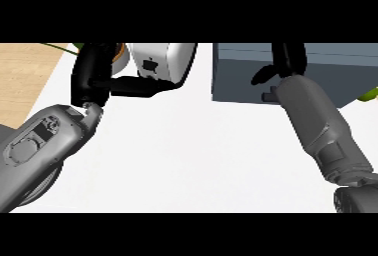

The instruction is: Pick up the can, place it into the drawer and close the drawer

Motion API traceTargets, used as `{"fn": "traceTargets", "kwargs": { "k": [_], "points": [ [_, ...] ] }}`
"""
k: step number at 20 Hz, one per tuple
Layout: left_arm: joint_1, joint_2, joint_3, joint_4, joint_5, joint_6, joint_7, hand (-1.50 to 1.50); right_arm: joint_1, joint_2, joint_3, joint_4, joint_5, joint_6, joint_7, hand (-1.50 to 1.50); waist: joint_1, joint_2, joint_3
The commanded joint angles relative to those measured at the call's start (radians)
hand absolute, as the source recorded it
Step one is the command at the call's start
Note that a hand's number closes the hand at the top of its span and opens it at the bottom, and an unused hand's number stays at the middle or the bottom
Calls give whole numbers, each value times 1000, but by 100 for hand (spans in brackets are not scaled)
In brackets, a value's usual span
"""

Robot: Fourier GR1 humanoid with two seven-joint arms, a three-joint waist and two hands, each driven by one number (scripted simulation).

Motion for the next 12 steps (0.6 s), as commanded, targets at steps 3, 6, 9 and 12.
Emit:
{"fn": "traceTargets", "kwargs": {
  "k": [3, 6, 9, 12],
  "points": [
    [48, 21, 8, -18, -15, -7, -12, -150, -72, 63, -152, -49, -201, 51, -113, -150, 5, -8, -1],
    [73, 9, 29, -23, 0, -9, -26, -150, -110, 83, -220, -52, -284, 114, -120, -150, 3, -9, -2],
    [101, 27, 26, -61, -15, 0, -19, -150, -88, 138, -273, -52, -355, 130, -148, -150, -6, -19, -2],
    [143, 21, 32, -93, -33, 4, -36, -150, -72, 90, -283, -31, -369, 156, -198, -150, -7, -11, -3]
  ]
}}
